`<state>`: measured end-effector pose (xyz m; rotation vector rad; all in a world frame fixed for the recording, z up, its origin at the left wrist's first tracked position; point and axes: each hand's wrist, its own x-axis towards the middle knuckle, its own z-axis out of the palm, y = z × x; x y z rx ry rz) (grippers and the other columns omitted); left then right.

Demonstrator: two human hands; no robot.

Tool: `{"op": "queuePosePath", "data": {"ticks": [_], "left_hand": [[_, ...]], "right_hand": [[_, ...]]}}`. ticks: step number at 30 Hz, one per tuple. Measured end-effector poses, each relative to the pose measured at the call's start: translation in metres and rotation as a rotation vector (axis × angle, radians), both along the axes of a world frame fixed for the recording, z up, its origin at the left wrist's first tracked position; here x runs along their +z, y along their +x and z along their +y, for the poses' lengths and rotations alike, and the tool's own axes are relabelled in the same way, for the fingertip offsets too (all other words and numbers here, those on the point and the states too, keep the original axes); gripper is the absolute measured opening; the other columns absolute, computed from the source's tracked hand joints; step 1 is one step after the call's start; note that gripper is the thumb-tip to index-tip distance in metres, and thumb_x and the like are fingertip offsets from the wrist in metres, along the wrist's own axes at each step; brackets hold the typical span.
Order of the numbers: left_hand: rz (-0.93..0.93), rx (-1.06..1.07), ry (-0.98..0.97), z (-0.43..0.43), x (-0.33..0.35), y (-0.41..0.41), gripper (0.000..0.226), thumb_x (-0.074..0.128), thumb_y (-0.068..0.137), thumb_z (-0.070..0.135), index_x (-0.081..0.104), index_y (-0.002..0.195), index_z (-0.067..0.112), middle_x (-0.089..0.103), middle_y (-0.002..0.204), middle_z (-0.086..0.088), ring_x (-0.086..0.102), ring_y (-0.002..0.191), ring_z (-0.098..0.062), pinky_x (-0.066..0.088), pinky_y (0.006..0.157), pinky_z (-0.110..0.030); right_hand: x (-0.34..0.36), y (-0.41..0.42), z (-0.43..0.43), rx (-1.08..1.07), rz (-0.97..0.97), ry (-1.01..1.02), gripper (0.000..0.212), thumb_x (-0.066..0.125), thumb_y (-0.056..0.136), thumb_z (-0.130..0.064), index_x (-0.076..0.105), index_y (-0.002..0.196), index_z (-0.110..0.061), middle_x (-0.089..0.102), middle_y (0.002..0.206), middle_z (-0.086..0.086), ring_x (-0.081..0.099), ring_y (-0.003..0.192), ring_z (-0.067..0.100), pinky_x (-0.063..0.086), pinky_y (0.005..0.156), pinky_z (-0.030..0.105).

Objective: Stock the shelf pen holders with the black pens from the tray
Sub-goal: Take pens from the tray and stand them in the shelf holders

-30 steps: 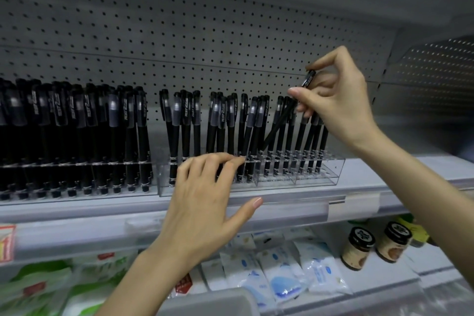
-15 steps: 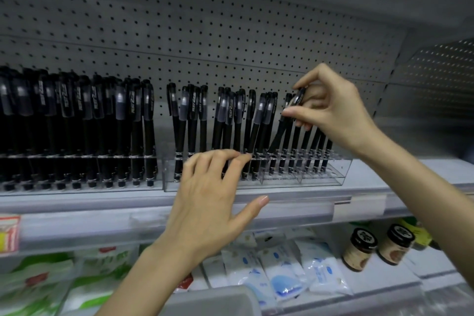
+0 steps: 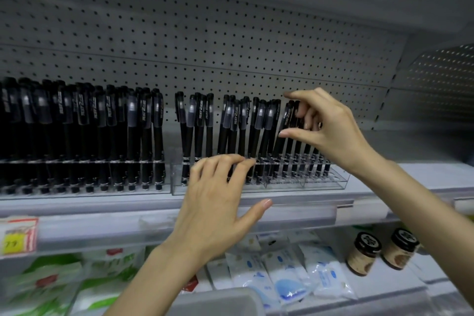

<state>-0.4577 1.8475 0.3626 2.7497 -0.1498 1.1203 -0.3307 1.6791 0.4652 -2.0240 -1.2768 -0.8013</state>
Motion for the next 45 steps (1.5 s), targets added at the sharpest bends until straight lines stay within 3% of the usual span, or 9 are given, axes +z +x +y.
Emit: {"op": "queuePosePath", "data": {"ticks": [5,9,15,18,22,25,32,38,45], "left_hand": [[-0.034,-0.06,-0.016,0.002,0.009,-0.013,0.061,0.035,0.093,0.059,0.046,0.137,0.018,0.05,0.128,0.0,0.036,0.121,-0.012,0.019,0.105,-0.031],[-0.073,-0.094,-0.039,0.006,0.004,-0.056,0.059,0.04,0.094,0.052,0.044,0.14,0.015,0.046,0.138,-0.003,0.039,0.13,-0.018,0.021,0.112,-0.037],[0.13,0.073,-0.302,0.033,-0.08,-0.169,0.052,0.038,0.096,0.048,0.043,0.138,0.018,0.043,0.138,0.001,0.037,0.129,-0.014,0.025,0.105,-0.03],[0.272,0.241,-0.459,0.047,-0.14,-0.226,0.056,0.035,0.095,0.053,0.041,0.139,0.021,0.04,0.143,0.004,0.033,0.134,-0.011,0.027,0.109,-0.037],[0.397,0.408,-0.612,0.058,-0.194,-0.264,0.073,0.031,0.089,0.064,0.035,0.145,0.019,0.033,0.151,0.003,0.023,0.14,-0.007,0.019,0.113,-0.033],[0.464,0.405,-0.669,0.058,-0.214,-0.267,0.082,0.029,0.085,0.069,0.023,0.151,0.021,0.013,0.156,0.013,0.003,0.141,0.007,0.01,0.115,-0.029],[0.531,0.411,-0.587,0.061,-0.226,-0.266,0.09,0.026,0.086,0.07,0.008,0.154,0.014,-0.005,0.157,0.015,-0.012,0.14,0.01,-0.006,0.11,-0.007],[0.546,0.435,-0.537,0.061,-0.229,-0.269,0.089,0.022,0.087,0.071,0.001,0.154,0.016,-0.012,0.157,0.016,-0.013,0.14,0.008,-0.004,0.112,-0.013],[0.518,0.429,-0.544,0.059,-0.229,-0.269,0.088,0.024,0.087,0.069,0.008,0.154,0.015,-0.003,0.159,0.012,-0.008,0.141,0.006,0.007,0.116,-0.028]], "right_hand": [[0.0,-0.035,0.0,0.043,0.0,0.055,0.056,0.069,0.073,-0.042,0.054,0.123,-0.021,0.051,0.086,-0.003,0.049,0.066,0.012,0.045,0.066,0.014],[-0.026,-0.077,0.015,0.135,0.097,0.002,0.05,0.073,0.077,-0.032,0.055,0.12,-0.015,0.05,0.086,-0.004,0.051,0.067,0.013,0.044,0.064,0.014],[-0.128,-0.14,0.039,0.234,0.496,-0.135,0.041,0.073,0.077,-0.033,0.058,0.112,-0.017,0.055,0.086,-0.004,0.054,0.066,0.011,0.042,0.062,0.013],[-0.201,-0.158,0.036,0.142,0.765,-0.394,0.037,0.071,0.075,-0.042,0.064,0.104,-0.019,0.063,0.09,-0.004,0.058,0.07,0.009,0.043,0.063,0.014],[-0.284,-0.171,0.026,-0.066,1.014,-0.478,0.026,0.075,0.078,-0.032,0.064,0.097,-0.019,0.061,0.086,-0.001,0.056,0.07,0.007,0.045,0.072,0.021],[-0.322,-0.182,0.022,-0.188,1.085,-0.54,0.032,0.074,0.079,-0.036,0.064,0.102,-0.017,0.061,0.091,-0.001,0.058,0.084,0.014,0.046,0.08,0.027],[-0.355,-0.194,0.033,-0.283,1.179,-0.551,0.037,0.077,0.077,-0.034,0.055,0.098,-0.014,0.054,0.085,-0.003,0.054,0.082,0.015,0.041,0.066,0.024],[-0.369,-0.201,0.043,-0.224,1.339,-0.46,0.024,0.082,0.072,-0.019,0.061,0.082,-0.014,0.055,0.073,-0.003,0.05,0.065,0.005,0.037,0.052,0.005],[-0.361,-0.199,0.037,-0.154,1.305,-0.23,0.027,0.08,0.071,-0.006,0.059,0.067,-0.022,0.06,0.067,-0.004,0.055,0.062,0.005,0.046,0.068,0.019]]}}
